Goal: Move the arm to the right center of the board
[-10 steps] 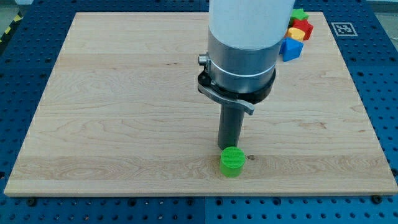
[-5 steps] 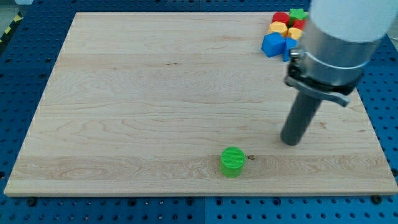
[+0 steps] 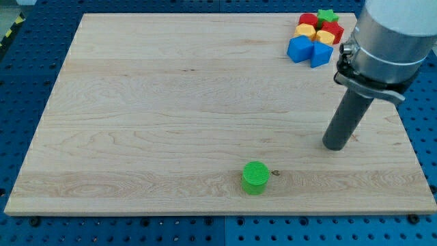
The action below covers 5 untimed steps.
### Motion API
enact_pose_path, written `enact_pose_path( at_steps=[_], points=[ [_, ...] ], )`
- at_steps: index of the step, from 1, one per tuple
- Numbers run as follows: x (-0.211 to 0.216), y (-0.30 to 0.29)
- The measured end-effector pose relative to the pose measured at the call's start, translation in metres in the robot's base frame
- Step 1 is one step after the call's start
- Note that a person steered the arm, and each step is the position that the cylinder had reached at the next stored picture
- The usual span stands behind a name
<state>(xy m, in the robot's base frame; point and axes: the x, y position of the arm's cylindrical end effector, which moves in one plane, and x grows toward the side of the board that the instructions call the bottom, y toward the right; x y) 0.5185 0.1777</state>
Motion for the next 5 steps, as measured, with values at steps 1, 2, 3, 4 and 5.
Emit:
enact_pose_path(
  at_steps=[1,2,3,4,5],
  points=[
    [-0.023,0.030],
    [-0.037,0.038],
    [-0.040,0.040],
    [-0.052,0.064],
    [-0.070,0.081]
  ],
)
